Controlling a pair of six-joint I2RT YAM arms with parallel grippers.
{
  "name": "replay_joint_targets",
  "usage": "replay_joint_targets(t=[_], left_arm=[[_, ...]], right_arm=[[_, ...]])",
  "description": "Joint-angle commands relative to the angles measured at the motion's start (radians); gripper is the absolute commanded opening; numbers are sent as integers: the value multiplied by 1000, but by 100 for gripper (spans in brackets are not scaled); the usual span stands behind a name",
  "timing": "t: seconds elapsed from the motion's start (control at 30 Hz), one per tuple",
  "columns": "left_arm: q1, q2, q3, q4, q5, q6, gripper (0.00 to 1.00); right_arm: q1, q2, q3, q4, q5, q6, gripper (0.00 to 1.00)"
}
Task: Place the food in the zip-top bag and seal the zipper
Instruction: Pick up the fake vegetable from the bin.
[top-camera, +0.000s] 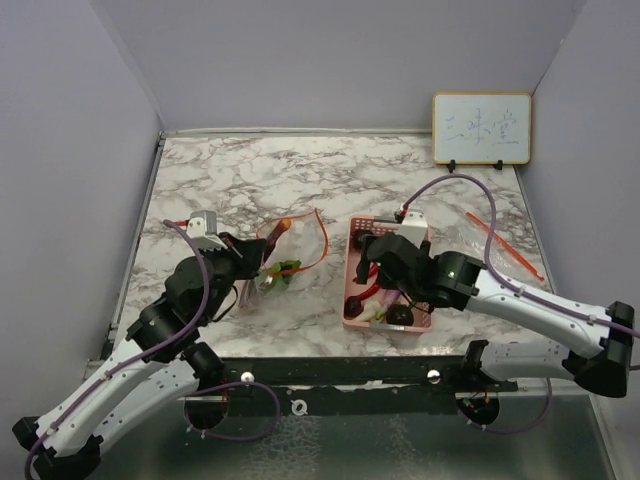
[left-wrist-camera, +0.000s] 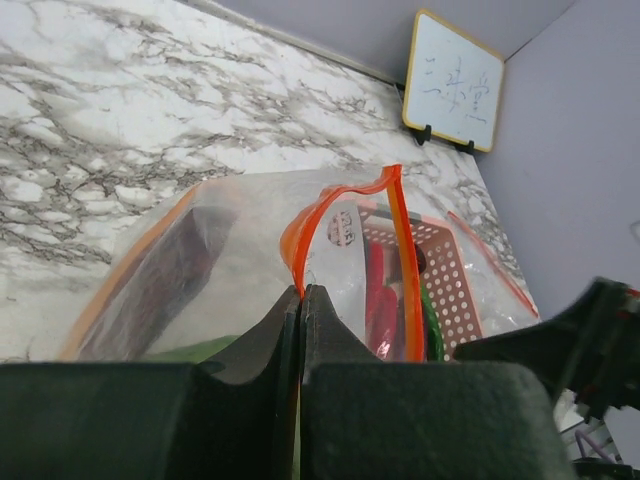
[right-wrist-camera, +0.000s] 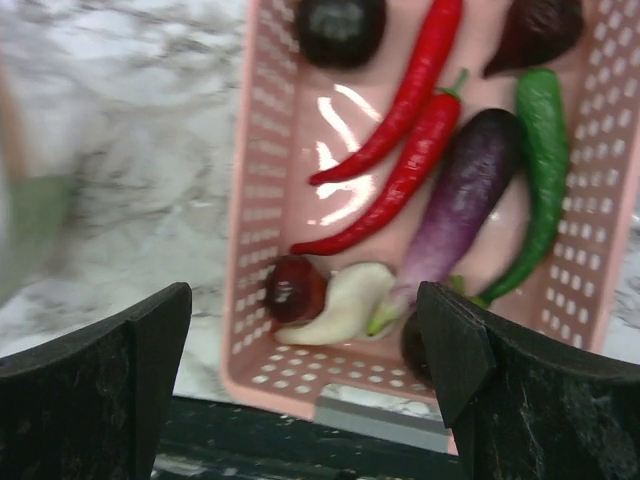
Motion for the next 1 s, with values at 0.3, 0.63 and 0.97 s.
replay_joint_targets(t=[0.3,0.63,0.97], left_arm=[[1,13,4,91,49,29,0],[0,80,-45,152,80,10,0],[0,99,-41,159,73,21,0]], right_arm=[[-368,153,-173,82,-140,-72,81],[-404,310,-212,235,-211,-127,70],[-431,382,-244,278,-247,-125,37]])
